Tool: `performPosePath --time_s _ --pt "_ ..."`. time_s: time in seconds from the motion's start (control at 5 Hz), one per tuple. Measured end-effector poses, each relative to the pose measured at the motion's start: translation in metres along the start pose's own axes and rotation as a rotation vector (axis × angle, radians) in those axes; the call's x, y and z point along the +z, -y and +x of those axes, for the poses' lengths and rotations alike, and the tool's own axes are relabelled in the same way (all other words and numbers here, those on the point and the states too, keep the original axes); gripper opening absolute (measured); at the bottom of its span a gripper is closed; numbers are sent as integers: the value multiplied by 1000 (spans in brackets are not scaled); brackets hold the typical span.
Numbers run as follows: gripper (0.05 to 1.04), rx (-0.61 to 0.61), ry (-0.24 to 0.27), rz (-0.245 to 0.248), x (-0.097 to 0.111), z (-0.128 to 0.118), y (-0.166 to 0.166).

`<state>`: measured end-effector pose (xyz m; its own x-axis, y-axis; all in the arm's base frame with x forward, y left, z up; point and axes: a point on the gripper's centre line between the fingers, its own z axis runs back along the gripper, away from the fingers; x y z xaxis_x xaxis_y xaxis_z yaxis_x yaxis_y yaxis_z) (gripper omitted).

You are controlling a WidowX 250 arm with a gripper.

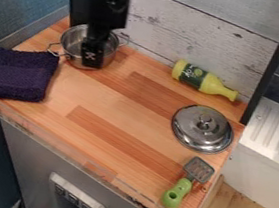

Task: Move the silver pot to the bottom middle of the table

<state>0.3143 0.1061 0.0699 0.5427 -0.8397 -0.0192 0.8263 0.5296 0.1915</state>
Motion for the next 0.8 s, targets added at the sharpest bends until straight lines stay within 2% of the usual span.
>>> performPosePath --time_s 0.2,0.6,0.8 --pt "1001 93 -19 -23 -17 -15 -9" --pt "1001 120 -80 -38 -54 -27 -31" --pt "952 114 -72 -40 -67 -25 -39"
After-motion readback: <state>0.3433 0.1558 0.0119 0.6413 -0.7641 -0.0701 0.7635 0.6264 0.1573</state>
